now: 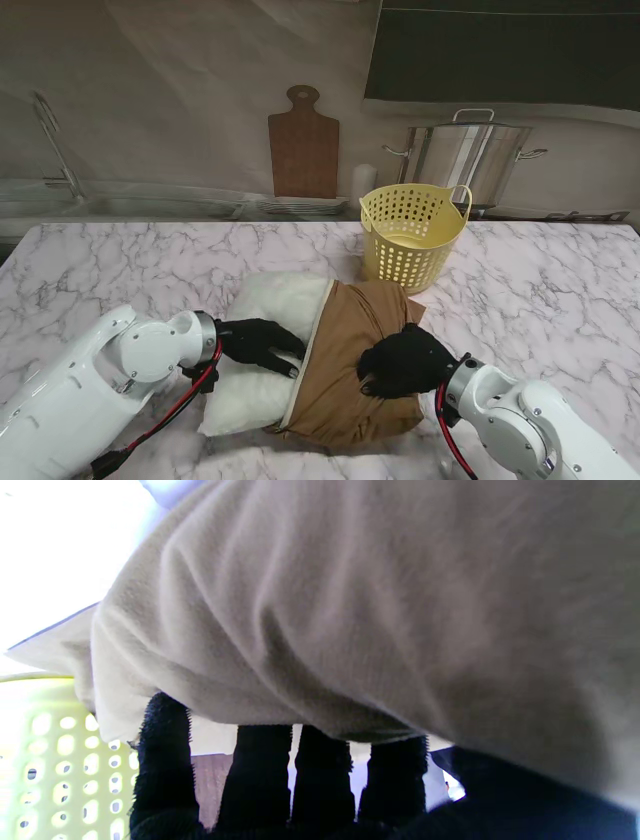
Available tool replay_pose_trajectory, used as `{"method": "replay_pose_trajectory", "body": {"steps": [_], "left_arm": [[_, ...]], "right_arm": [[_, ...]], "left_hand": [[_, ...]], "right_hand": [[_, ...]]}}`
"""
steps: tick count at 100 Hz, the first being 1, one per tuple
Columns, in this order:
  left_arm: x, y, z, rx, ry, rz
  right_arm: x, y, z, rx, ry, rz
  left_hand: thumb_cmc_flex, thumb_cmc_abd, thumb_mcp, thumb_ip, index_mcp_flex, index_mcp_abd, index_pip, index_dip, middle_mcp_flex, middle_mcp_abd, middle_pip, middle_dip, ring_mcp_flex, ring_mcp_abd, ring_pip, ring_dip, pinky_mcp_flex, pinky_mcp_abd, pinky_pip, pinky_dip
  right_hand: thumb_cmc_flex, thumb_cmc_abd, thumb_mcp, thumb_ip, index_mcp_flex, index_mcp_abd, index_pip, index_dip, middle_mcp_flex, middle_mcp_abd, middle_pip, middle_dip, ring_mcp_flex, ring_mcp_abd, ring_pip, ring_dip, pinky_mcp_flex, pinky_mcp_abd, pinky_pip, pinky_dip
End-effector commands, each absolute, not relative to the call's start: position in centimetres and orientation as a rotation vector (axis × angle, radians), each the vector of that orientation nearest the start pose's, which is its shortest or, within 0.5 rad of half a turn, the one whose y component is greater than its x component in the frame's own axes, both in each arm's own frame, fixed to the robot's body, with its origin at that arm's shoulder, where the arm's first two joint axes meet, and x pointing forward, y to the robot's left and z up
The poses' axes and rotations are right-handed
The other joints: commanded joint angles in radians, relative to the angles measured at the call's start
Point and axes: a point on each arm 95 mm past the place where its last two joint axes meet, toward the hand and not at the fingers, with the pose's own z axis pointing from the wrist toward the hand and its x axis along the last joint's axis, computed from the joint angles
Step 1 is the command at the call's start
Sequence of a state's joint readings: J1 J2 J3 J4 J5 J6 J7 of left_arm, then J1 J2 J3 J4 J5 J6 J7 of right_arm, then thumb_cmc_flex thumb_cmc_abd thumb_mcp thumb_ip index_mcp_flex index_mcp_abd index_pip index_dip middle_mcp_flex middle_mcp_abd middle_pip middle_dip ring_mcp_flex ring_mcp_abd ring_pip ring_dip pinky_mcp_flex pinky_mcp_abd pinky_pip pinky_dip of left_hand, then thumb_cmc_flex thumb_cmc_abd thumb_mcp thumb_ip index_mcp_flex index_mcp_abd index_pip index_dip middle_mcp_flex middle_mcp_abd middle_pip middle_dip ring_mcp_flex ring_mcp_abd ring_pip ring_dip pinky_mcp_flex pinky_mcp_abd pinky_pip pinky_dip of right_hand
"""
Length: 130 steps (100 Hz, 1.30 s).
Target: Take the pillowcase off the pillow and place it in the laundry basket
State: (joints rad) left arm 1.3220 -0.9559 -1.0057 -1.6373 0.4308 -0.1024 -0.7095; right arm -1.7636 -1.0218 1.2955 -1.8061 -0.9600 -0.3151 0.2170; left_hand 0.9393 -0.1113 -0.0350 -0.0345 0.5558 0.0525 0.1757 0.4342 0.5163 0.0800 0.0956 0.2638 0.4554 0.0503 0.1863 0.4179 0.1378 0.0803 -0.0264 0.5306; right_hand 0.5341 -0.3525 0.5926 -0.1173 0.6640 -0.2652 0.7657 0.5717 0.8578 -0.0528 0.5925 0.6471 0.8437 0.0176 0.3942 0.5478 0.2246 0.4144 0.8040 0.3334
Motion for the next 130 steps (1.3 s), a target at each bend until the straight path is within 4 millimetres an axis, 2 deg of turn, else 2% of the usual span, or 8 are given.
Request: {"method": "replay_pose_trajectory", "body": {"steps": [1,15,40,59,80,91,107,130], "left_arm": [[40.3,-3.8,-32.4,-1.653,2.308,-1.378],[41.2,-4.4,-33.0,-1.674,2.325,-1.342],[42.1,-5.3,-33.8,-1.708,2.326,-1.33],[42.7,-6.1,-34.3,-1.811,2.319,-1.31],[43.4,-6.5,-34.6,-1.853,2.323,-1.285],[43.7,-6.5,-34.6,-1.863,2.333,-1.267],[43.9,-6.1,-34.6,-1.868,2.362,-1.249],[44.2,-5.2,-34.4,-1.8,2.431,-1.187]], "right_arm": [[32.4,1.4,-33.3,1.137,1.948,1.584],[31.6,1.7,-32.4,1.051,1.85,1.661],[30.5,4.0,-30.6,0.838,1.729,1.805],[30.6,6.7,-30.0,0.681,1.795,1.843],[31.2,8.7,-30.6,0.607,1.975,1.718],[31.4,8.9,-31.1,0.615,2.048,1.634],[31.8,8.2,-31.9,0.629,2.095,1.552],[31.8,6.2,-32.9,0.689,2.106,1.46]], "left_hand": [[-0.01,0.009,0.003,0.016,-0.044,0.042,-0.054,-0.036,-0.108,0.061,-0.074,-0.057,-0.038,0.14,-0.05,-0.072,-0.02,0.101,0.634,-0.023],[0.015,-0.094,0.012,0.029,-0.118,0.042,-0.099,-0.071,-0.169,0.052,-0.079,-0.083,-0.045,0.129,-0.044,-0.073,-0.018,0.099,0.627,-0.01],[0.014,-0.146,0.027,0.042,-0.365,0.073,-0.194,-0.208,-0.252,0.057,-0.08,-0.1,-0.055,0.118,-0.039,-0.065,-0.01,0.08,0.625,0.026],[0.011,-0.062,0.023,0.032,-0.368,0.091,-0.187,-0.217,-0.212,0.07,-0.069,-0.093,-0.037,0.13,-0.033,-0.06,-0.01,0.078,0.638,0.036],[0.023,-0.045,0.017,0.029,-0.354,0.097,-0.18,-0.217,-0.198,0.076,-0.068,-0.088,-0.031,0.135,-0.03,-0.056,-0.009,0.077,0.644,0.04],[0.024,-0.046,0.015,0.029,-0.346,0.097,-0.178,-0.216,-0.191,0.075,-0.068,-0.085,-0.028,0.135,-0.03,-0.054,-0.009,0.076,0.645,0.041],[-0.041,-0.066,0.005,0.027,-0.343,0.089,-0.177,-0.212,-0.205,0.076,-0.076,-0.084,-0.045,0.139,-0.039,-0.057,-0.021,0.083,0.629,0.035],[-0.109,-0.168,0.004,0.031,-0.343,0.053,-0.18,-0.211,-0.23,0.055,-0.082,-0.087,-0.059,0.125,-0.049,-0.062,-0.031,0.081,0.6,0.029]], "right_hand": [[-0.036,0.034,-0.018,0.037,-0.043,0.072,-0.105,-0.054,-0.043,0.045,-0.052,-0.03,-0.037,0.019,-0.063,-0.051,-0.008,-0.018,0.026,0.017],[-0.047,0.032,-0.016,0.057,-0.046,0.09,-0.17,-0.045,-0.111,0.063,-0.079,-0.055,-0.069,0.025,-0.071,-0.065,-0.007,-0.027,0.041,0.023],[-0.006,-0.152,0.398,0.033,-0.153,0.093,0.053,0.063,-0.314,0.088,-0.012,-0.071,-0.177,0.026,-0.056,-0.098,-0.029,-0.051,0.076,0.027],[-0.089,-0.003,0.106,0.094,-0.291,0.0,-0.416,-0.007,-0.368,0.096,-0.021,-0.085,-0.252,0.043,-0.079,-0.118,-0.117,-0.028,-0.005,-0.009],[-0.035,-0.09,0.326,0.11,-0.37,-0.06,-0.613,-0.176,-0.395,0.041,0.226,0.232,-0.258,0.003,0.206,0.101,-0.145,0.0,-0.037,-0.019],[-0.058,-0.099,0.372,0.097,-0.256,-0.092,-0.466,-0.157,-0.409,0.027,0.299,0.342,-0.285,-0.015,0.354,0.183,-0.161,0.017,-0.043,-0.025],[-0.191,0.116,-0.143,0.047,0.159,-0.001,-0.169,-0.065,-0.399,0.063,0.262,0.364,-0.304,0.006,0.404,0.219,-0.175,0.038,-0.051,-0.031],[-0.208,0.149,-0.204,0.046,0.434,0.059,0.118,0.208,-0.254,0.038,0.12,0.225,-0.242,0.002,0.386,0.198,-0.178,0.035,-0.065,-0.03]]}}
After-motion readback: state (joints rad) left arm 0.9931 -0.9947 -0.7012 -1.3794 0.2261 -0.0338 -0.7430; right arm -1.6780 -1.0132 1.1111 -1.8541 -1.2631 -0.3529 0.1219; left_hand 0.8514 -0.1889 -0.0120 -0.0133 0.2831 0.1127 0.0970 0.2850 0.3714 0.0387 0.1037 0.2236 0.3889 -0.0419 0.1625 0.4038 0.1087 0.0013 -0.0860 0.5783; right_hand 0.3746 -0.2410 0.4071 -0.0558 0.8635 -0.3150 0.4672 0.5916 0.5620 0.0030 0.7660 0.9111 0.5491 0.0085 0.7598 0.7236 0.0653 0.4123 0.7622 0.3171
